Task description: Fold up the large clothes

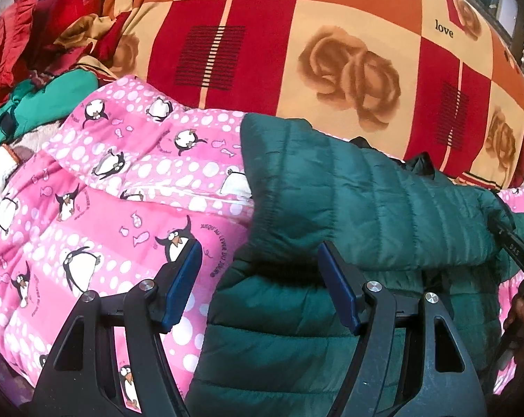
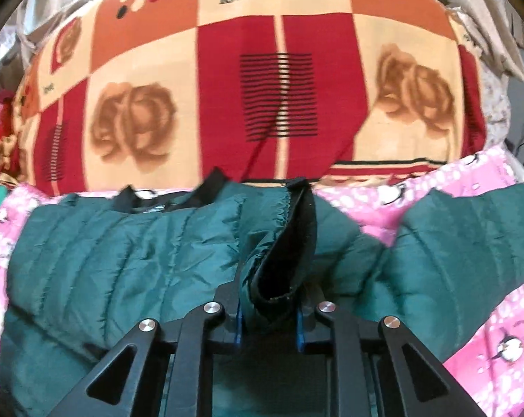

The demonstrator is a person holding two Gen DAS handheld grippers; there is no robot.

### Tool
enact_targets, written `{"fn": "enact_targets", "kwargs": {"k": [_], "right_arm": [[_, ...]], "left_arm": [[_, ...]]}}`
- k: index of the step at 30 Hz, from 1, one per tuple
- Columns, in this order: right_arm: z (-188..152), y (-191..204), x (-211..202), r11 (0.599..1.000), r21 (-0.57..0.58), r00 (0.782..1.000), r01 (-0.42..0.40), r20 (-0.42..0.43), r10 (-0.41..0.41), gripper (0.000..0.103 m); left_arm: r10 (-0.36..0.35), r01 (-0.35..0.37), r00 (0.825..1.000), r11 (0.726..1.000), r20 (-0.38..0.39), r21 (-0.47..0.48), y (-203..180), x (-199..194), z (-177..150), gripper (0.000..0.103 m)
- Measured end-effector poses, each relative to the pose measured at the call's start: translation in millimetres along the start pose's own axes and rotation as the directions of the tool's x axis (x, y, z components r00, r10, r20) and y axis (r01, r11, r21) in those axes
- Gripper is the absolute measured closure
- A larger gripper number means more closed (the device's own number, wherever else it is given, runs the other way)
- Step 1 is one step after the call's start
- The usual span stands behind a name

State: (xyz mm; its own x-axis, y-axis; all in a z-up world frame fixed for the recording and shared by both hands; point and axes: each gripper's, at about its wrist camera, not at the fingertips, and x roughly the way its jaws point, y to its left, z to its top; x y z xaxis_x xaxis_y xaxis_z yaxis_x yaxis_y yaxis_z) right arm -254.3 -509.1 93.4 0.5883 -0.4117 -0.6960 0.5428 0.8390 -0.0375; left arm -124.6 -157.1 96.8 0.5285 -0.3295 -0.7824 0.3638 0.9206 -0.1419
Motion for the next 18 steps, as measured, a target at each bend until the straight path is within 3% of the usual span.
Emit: {"fn": "enact_targets", "kwargs": {"k": [2,8,11,13,16,18], "right_arm": [[-1,-5,8,0.999,-0.017,0.999,0.048,-0.004,-0.048,0.084],[-17,-19,41,0.997,0.020,0.991,0.077,-0.111,-0.075,0.085],[-18,-27,38,0.997,0.079,0.992,0.009,-0.129,0.001,0.084],[-17,-30,31,0.995,0.101,0.989,0.024,-0.148,-0.008,0.066],[-12,-33,7,0.989,0.147,0.996,0.003,-0.093,0.011,0.064],[-6,-24,-6,0.987,0.152,0.996,-0.054,-0.063,0.064,0.063]], "left_arm": [[0.005,-0.005,1.000,1.000,0.000,0.001,-1,2,1,0.034],[0.013,-0.013,1.000,1.000,0.009,-0.005,-7,6,11,0.034],[0.005,-0.004,1.000,1.000,0.014,-0.008,-13,11,20,0.034],[0.004,-0.004,1.000,1.000,0.025,-0.007,-18,15,27,0.034],[0.019,-0.019,0.999,1.000,0.044,-0.004,-26,24,39,0.034],[0.025,-0.025,0.998,1.000,0.049,-0.005,-30,32,47,0.034]]}}
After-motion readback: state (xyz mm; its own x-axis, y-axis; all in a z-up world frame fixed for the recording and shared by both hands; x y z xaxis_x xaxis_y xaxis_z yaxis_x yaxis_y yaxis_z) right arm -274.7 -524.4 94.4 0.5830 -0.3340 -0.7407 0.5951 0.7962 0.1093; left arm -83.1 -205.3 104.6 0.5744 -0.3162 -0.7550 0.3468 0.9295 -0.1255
